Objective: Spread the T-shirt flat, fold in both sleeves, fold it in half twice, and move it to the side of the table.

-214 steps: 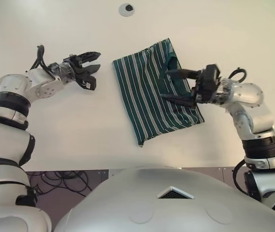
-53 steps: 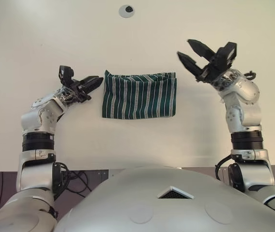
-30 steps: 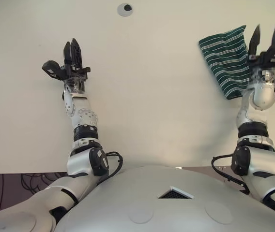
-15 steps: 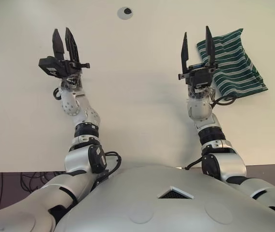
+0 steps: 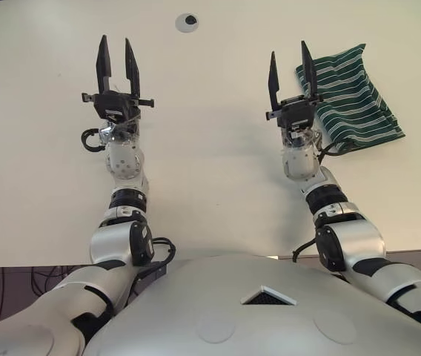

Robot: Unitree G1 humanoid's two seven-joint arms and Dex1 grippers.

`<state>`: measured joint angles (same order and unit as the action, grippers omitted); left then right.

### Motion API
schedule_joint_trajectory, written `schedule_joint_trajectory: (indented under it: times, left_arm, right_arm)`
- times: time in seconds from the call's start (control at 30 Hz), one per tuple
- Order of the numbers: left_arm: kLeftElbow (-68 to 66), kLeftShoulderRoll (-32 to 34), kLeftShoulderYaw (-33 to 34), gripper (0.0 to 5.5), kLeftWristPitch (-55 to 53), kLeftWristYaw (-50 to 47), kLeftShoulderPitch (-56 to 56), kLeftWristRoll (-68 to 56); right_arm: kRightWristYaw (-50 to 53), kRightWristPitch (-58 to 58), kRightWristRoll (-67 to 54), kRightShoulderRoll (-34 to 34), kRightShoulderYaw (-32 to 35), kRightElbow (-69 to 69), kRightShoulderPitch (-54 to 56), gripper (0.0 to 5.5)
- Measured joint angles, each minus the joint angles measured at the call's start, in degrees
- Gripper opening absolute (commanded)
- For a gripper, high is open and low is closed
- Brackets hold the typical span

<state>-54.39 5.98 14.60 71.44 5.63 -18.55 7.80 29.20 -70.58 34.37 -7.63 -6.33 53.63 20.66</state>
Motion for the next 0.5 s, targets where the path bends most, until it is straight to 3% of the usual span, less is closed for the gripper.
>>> schedule_joint_trajectory:
  times: [0.5]
  left_arm:
    - [0.6, 0.7, -4.3, 1.58, 0.3, -5.1, 0.5, -0.3]
  right_arm:
    - [2.4, -0.5, -0.1, -2.5, -2.3, -0.3, -0.7, 2.29]
